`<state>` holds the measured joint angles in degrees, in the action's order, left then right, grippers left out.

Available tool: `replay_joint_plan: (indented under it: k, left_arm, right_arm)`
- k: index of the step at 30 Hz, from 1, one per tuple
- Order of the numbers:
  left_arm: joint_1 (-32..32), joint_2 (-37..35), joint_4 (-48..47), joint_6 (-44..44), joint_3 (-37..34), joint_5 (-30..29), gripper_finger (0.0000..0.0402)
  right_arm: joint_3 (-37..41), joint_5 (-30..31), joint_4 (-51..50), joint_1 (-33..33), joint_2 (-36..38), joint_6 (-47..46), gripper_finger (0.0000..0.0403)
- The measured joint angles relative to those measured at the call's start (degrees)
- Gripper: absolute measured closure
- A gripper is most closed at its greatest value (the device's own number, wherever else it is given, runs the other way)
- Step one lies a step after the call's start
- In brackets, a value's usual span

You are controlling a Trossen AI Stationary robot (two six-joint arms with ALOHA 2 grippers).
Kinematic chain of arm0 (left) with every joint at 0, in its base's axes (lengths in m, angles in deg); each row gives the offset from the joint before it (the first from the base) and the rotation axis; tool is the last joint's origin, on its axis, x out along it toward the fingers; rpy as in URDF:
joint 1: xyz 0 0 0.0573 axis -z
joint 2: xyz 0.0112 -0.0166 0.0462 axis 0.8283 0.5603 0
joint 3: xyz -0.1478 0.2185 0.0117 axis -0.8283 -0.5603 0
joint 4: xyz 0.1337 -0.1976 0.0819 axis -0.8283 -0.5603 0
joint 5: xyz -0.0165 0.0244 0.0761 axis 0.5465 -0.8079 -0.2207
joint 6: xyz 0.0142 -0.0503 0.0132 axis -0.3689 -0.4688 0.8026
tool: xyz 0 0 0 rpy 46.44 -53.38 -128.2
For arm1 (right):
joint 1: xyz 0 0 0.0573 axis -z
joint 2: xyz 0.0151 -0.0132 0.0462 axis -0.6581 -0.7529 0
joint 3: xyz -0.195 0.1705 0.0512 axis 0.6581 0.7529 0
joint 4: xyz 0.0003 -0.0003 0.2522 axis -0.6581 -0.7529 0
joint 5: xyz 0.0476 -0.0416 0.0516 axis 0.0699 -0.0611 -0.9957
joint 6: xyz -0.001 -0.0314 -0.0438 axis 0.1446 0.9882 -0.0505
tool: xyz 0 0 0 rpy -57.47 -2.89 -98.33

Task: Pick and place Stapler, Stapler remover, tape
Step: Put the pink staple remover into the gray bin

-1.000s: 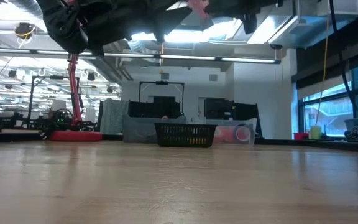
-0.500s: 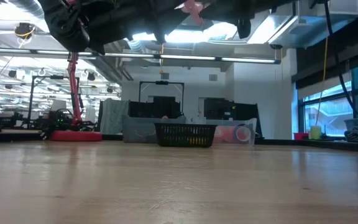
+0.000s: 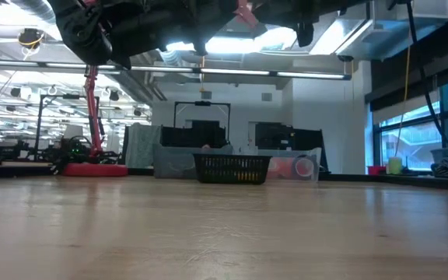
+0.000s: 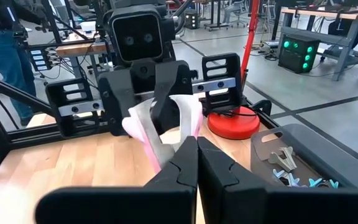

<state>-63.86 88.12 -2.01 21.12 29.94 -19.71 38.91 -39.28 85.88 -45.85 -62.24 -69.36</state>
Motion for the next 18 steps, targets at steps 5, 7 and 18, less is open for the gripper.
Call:
replay_joint_plan:
  k: [5,7,18]
  left_arm:
    - [0.0,-0.1,0.1,0.0,0.0,-0.1,0.0377]
    - [0.0,-0.1,0.1,0.0,0.0,-0.1,0.0377]
    - [0.0,0.0,-1.8,1.0,0.0,0.1,0.0377]
  right_arm:
    - [0.0,0.0,0.0,0.0,0.0,0.0,0.0403]
    - [0.0,0.0,0.0,0.0,0.0,0.0,0.0403]
    - [0.0,0.8,-1.9,0.0,1.2,2.8,0.0374]
